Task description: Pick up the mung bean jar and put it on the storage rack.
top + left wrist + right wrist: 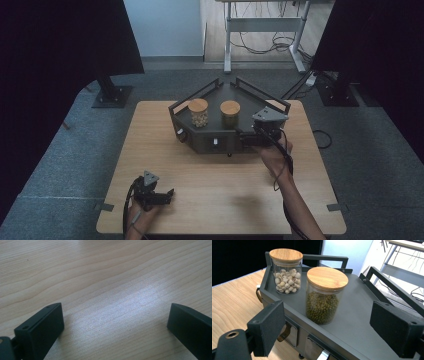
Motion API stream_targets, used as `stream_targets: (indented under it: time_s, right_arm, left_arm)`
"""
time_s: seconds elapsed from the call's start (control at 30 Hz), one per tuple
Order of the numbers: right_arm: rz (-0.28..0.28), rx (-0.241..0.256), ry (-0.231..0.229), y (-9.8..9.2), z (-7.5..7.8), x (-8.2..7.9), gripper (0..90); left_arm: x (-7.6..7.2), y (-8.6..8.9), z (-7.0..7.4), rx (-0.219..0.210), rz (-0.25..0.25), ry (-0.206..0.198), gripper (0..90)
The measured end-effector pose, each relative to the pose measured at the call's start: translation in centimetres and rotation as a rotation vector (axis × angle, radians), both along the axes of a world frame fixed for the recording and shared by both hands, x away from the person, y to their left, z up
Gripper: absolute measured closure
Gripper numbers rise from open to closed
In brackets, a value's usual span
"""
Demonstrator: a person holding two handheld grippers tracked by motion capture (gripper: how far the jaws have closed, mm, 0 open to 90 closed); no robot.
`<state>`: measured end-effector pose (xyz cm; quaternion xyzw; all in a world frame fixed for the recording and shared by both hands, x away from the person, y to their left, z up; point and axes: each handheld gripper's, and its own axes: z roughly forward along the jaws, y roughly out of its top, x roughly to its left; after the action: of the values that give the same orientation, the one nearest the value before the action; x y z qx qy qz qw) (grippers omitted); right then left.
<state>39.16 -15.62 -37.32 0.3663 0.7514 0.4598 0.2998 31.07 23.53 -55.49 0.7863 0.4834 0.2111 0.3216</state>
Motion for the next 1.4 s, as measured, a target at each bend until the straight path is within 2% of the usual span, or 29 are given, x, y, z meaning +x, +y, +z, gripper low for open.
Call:
stream_targets:
  time_s: [1.4]
  right_arm:
    - [-0.028, -0.014, -0.007, -3.2, -0.9, -3.2, 10.7]
  left_arm:
    - [0.0, 0.0, 0.0, 0.000, 0.000, 0.000, 0.5]
